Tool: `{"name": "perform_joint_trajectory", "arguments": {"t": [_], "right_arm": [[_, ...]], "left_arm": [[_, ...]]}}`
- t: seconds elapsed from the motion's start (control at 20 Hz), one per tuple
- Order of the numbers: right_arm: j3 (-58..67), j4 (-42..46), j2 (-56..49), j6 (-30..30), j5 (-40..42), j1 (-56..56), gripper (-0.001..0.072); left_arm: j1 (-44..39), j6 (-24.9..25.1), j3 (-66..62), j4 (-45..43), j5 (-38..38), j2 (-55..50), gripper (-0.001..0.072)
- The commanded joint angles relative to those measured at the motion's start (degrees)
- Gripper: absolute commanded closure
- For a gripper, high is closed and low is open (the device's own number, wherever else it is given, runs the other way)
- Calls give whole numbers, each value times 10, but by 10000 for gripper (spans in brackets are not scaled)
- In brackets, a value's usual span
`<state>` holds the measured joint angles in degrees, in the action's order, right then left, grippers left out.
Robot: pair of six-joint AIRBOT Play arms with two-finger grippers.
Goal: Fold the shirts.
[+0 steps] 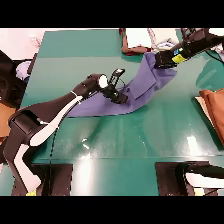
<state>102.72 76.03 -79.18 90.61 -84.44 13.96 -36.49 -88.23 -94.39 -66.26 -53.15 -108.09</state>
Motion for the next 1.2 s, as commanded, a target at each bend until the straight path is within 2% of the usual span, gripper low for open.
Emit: {"name": "perform_joint_trajectory", "arguments": {"t": [0.0,0.2,0.45,0.65,0.75,0.8,0.85,0.9,1.0,1.15], "right_arm": [[5,-1,0,10,10,26,694],[5,-9,0,19,40,56,694],[5,-109,-42,19,125,111,695],[5,-183,-122,-11,246,210,693],[13,-233,-179,-70,337,271,686],[38,-246,-214,-106,376,299,563],[78,-249,-253,-113,403,323,327],[123,-247,-287,-124,401,337,243],[171,-213,-310,-113,365,341,260],[97,-93,-245,-31,313,301,264]], "left_arm": [[5,-3,-1,-56,-39,0,679],[69,-8,-2,-73,-83,56,679],[191,3,-2,-146,-113,200,678],[280,2,-2,-186,-122,308,678],[307,2,-2,-189,-122,347,679],[315,2,-2,-189,-123,361,678],[319,2,-2,-190,-125,371,678],[321,2,-2,-191,-131,379,679],[321,13,-4,-198,-153,384,679],[321,18,-4,-200,-183,386,678]]}}
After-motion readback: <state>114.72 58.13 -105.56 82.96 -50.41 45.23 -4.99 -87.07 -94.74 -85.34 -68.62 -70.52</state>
